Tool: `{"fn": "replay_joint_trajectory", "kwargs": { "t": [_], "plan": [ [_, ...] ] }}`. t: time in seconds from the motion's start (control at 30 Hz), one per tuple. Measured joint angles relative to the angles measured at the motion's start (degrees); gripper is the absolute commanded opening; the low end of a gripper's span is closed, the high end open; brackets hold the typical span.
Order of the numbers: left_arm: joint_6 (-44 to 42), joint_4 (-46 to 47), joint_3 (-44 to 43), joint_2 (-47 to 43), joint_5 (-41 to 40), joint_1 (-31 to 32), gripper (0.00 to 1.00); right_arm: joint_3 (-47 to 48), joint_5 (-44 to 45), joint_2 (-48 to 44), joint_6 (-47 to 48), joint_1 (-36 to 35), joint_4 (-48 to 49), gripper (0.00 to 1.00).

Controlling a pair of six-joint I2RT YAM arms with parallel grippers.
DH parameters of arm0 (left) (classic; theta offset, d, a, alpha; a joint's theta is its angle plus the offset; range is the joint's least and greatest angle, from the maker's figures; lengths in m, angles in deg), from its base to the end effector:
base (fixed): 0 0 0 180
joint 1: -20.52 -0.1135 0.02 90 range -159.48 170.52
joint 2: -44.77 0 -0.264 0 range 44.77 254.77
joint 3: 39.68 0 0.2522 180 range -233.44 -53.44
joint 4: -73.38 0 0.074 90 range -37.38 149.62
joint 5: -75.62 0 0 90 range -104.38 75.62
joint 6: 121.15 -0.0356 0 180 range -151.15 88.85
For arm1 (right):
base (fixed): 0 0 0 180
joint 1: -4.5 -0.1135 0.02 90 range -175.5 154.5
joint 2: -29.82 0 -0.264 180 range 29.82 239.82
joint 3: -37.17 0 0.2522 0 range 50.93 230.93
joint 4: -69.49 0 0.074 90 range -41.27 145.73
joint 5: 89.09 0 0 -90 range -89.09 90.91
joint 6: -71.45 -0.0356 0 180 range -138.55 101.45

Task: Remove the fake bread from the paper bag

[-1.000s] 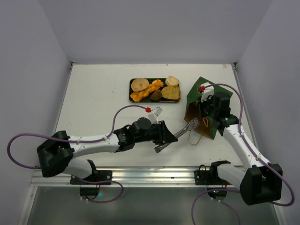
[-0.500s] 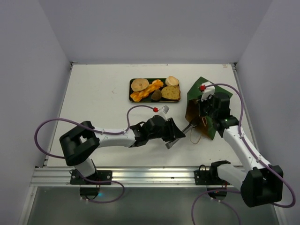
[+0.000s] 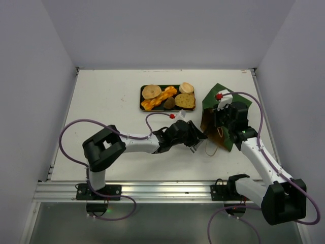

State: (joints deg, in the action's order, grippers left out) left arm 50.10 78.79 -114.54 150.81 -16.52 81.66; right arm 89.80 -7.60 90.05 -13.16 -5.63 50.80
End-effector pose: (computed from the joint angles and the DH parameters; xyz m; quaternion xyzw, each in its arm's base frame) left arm 0.1978 -0.3562 0.1890 -0.1576 0.8321 -0.4981 0.1863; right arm 0.2322 0.0468 0.2609 -0.1532 0.8340 0.0847 0.5233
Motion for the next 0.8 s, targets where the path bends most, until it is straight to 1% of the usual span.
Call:
{"fn": "replay_joint_trajectory", "kwargs": {
  "t": [0.2,0.57,0.8],
  "plan": [
    [2.69,0.2,-2.12,4.46,-0.55,-1.81,0.42,0.0,-0.07,0.0,-0.44,-0.07,0.13,0.06],
    [5.22,0.48,-10.58,9.81,-1.36,-2.62,0.44,0.0,-0.48,0.02,-0.76,-0.11,0.24,0.06],
    [6.95,-0.28,-11.43,11.65,-2.56,-2.71,0.45,0.0,-1.33,0.02,-0.92,-0.11,0.24,0.06]
  ]
}}
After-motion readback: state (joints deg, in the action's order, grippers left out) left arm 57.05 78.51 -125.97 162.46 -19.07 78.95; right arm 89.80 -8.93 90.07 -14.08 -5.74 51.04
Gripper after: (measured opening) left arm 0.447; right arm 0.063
